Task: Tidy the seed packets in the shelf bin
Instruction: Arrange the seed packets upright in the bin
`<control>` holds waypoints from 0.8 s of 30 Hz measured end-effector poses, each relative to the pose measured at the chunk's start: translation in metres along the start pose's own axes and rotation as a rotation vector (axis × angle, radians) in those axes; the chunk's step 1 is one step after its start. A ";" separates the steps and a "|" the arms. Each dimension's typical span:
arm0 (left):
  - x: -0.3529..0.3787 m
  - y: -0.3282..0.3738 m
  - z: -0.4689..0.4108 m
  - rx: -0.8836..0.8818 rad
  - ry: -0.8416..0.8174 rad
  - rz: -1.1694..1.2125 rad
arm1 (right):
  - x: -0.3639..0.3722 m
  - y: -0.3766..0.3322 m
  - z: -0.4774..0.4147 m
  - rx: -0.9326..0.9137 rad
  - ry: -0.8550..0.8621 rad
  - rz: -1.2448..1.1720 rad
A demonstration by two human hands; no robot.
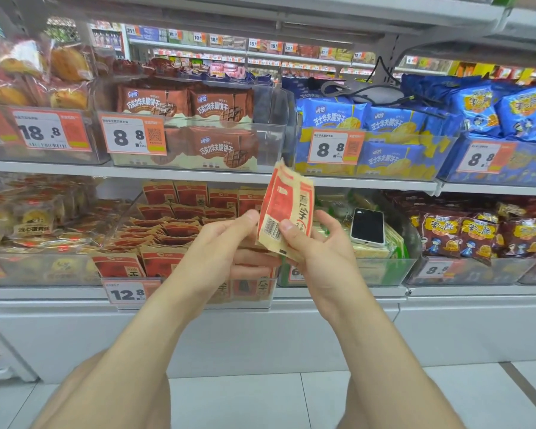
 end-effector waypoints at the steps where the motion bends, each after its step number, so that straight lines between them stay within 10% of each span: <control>1: 0.000 0.001 0.001 -0.002 0.005 -0.028 | -0.001 -0.002 0.000 -0.034 -0.002 0.021; 24: -0.008 -0.006 0.000 -0.071 0.110 0.137 | 0.003 -0.011 0.004 -0.028 -0.174 0.157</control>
Point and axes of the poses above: each hand's wrist, its own z-axis away from the middle knuckle, its own x-axis out of the palm, y = z × x, the point moved 5 cm from there along -z, towards the middle knuckle, and after that the axes turned 10 degrees about -z, right-handed, at the moved point
